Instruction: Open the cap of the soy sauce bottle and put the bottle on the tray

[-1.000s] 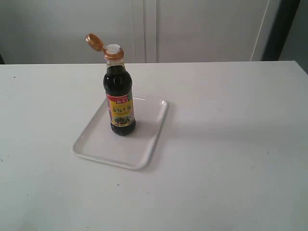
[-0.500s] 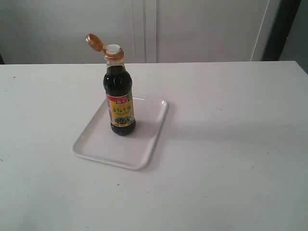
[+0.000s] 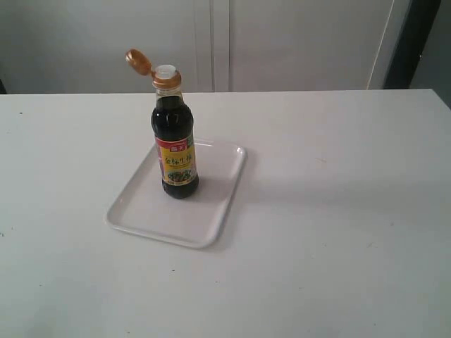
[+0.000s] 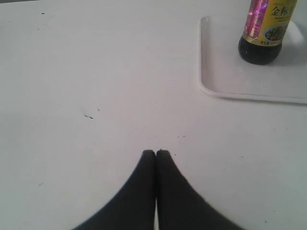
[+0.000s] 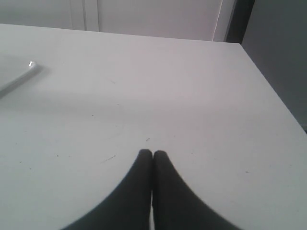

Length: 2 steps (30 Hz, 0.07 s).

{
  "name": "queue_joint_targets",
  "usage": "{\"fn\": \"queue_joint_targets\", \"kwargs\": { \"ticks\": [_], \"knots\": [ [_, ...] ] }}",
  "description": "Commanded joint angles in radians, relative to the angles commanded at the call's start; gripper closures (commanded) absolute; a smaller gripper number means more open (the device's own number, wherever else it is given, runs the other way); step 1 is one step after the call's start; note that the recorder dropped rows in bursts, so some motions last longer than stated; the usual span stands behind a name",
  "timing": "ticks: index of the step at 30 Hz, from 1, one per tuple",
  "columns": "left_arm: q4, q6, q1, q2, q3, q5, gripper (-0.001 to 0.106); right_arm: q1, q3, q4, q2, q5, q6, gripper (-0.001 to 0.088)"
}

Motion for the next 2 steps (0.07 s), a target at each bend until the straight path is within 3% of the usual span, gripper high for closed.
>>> {"fn": "queue_joint_targets", "kwargs": {
  "ticks": [2],
  "knots": [
    [0.000,0.000,0.000,0.000,0.000,0.000,0.105,0.000,0.000,0.000,0.000,0.000,0.000,0.0868]
  ]
}}
